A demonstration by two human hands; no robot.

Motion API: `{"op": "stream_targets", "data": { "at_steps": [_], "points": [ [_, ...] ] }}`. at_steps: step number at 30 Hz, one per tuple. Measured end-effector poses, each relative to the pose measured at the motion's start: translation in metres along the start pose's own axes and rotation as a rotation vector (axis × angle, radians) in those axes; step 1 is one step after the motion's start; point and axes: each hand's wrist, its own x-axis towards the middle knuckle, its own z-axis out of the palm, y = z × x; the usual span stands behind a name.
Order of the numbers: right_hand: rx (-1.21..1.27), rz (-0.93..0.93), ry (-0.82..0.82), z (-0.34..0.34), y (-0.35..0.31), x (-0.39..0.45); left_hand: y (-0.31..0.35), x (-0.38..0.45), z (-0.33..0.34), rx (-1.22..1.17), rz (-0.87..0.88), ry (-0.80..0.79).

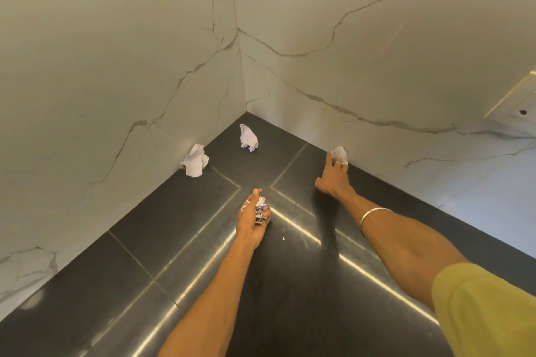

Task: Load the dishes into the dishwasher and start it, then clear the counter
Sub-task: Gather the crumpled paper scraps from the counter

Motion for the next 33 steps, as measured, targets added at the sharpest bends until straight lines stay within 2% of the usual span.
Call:
{"op": "stream_targets", "data": {
  "at_steps": [5,9,13,15,19,22,24,28,33],
  "points": [
    [0.102,0.002,0.214,0.002,0.003,0.004,-0.002,-0.003,-0.003,0.012,0.042,-0.054],
    [0.3,-0.06,0.199,0.006,-0.007,-0.02,-0.004,-0.006,-0.006,0.02,0.071,-0.094],
    [0.575,0.0,0.188,0.016,-0.044,-0.048,-0.001,-0.008,-0.008,-0.047,0.088,-0.075],
    [0.571,-0.011,0.165,0.017,-0.059,-0.056,0.002,-0.011,-0.01,-0.062,0.086,-0.062],
    [0.625,-0.105,0.045,0.02,-0.092,-0.079,0.007,-0.015,-0.016,-0.065,0.082,-0.01],
    [0.878,-0.126,-0.223,0.019,-0.118,-0.101,0.01,-0.022,-0.021,-0.061,0.071,0.043],
    [0.962,-0.143,-0.395,0.017,-0.133,-0.115,0.011,-0.025,-0.024,-0.1,0.077,0.072],
    [0.848,-0.082,-0.442,0.03,-0.148,-0.14,0.019,-0.035,-0.028,-0.105,0.078,0.042],
    [0.758,-0.023,-0.601,0.038,-0.157,-0.159,0.028,-0.056,-0.051,-0.212,-0.019,0.013]
  ]
}}
